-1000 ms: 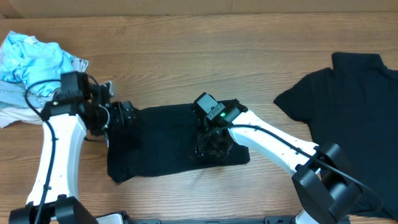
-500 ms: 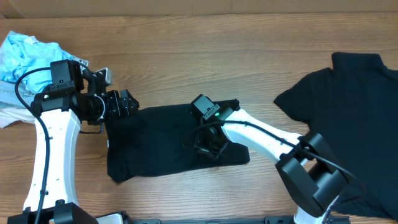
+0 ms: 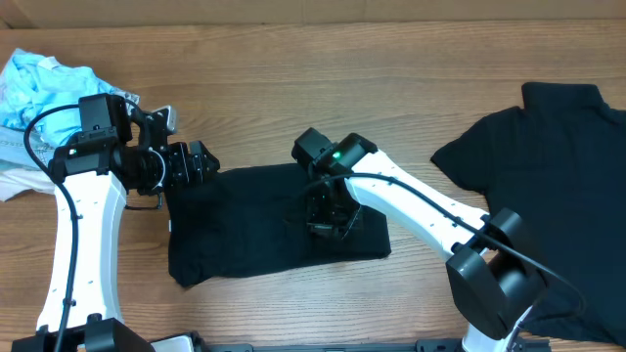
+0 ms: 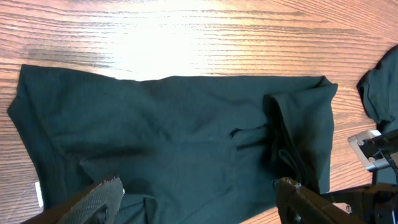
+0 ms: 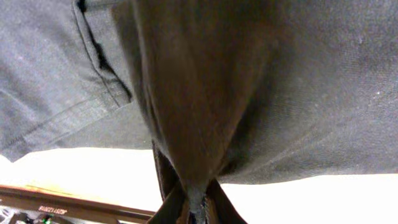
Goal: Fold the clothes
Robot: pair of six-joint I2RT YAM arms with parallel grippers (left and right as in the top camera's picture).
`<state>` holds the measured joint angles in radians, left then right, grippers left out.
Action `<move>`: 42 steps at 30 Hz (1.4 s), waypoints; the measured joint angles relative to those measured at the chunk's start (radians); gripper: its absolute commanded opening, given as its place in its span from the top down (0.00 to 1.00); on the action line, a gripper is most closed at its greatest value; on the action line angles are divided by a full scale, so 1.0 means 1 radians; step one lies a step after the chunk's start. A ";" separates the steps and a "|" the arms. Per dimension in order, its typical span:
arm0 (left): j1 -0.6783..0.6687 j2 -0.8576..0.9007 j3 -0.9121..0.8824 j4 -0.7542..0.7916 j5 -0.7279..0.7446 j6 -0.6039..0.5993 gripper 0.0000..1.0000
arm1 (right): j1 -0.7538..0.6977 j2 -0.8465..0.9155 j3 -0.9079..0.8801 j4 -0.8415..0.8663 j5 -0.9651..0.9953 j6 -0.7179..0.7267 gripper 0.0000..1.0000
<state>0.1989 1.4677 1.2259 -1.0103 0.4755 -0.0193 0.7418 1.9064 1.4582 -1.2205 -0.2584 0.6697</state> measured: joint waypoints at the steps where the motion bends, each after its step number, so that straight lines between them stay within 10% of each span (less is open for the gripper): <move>1: 0.000 0.000 0.000 0.000 0.000 0.001 0.18 | 0.000 0.000 0.000 -0.004 -0.002 -0.010 0.67; 7: 0.000 0.000 0.000 0.000 0.000 0.001 0.17 | 0.016 0.000 0.000 0.003 -0.009 -0.034 0.41; 12: 0.000 0.000 0.000 0.005 0.000 0.001 0.16 | 0.002 0.000 0.000 0.142 0.051 -0.089 0.60; 21: 0.000 0.000 0.000 -0.010 -0.004 0.001 0.16 | -0.026 0.018 0.000 0.381 0.163 -0.153 0.46; 42: 0.000 0.000 0.000 -0.038 -0.020 0.023 0.17 | -0.028 0.180 0.000 0.496 0.330 0.027 0.68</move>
<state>0.1989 1.4677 1.2259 -1.0481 0.4557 0.0036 0.7139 2.0865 1.4586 -0.7250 0.0711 0.6971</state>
